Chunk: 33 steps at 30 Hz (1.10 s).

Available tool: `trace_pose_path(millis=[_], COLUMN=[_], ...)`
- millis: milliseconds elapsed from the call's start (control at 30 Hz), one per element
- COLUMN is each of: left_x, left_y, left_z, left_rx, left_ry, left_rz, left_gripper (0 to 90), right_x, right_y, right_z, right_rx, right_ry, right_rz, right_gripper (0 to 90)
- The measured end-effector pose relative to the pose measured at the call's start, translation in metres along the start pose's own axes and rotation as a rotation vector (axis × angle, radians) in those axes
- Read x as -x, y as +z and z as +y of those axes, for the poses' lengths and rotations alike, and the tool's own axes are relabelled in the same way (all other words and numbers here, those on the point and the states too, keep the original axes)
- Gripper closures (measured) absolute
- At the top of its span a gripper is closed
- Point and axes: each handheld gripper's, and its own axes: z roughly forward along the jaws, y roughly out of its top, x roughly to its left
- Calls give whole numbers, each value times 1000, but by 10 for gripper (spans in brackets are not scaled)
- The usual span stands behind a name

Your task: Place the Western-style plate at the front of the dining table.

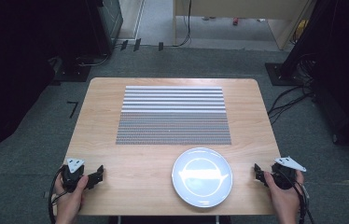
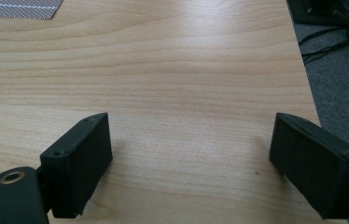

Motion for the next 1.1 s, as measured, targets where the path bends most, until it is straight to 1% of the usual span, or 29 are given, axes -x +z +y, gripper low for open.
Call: trace_pose_path(millis=[100,200,233,267,300,333,367,500,567,700,1100], left_x=[-1,-1,0,0,0,0,1,5,9,14,26], left_y=[0,0,-1,-1,-2,-2,-4,-5,-6,-10,-14], left_z=[2,4,4,4,5,5,6,8,8,9,11], left_rx=[-22,-31,-29,-25,-21,-21,-12,1,4,15,32], left_ry=[12,14,12,8,-2,-2,-25,-20,-14,-5,0], left_rz=[-11,-9,7,10,6,6,-14,-14,-29,-41,-66], left_gripper=[129,128,129,130,130,129,129,129,129,129,129], right_x=[-1,-1,-1,-1,-1,-1,-1,-1,-2,-5,-16], right_y=[0,0,0,0,-1,-1,-1,-2,-5,-10,-20], right_z=[0,0,0,0,0,0,-1,-1,-1,1,5], right_rx=[-1,-1,-1,0,0,0,3,6,14,42,86], right_ry=[6,7,5,5,7,7,9,10,15,15,15], right_rz=[-5,-5,-6,-6,-7,-7,-7,-4,2,11,33], right_gripper=[117,120,123,128,132,132,133,133,133,134,136])
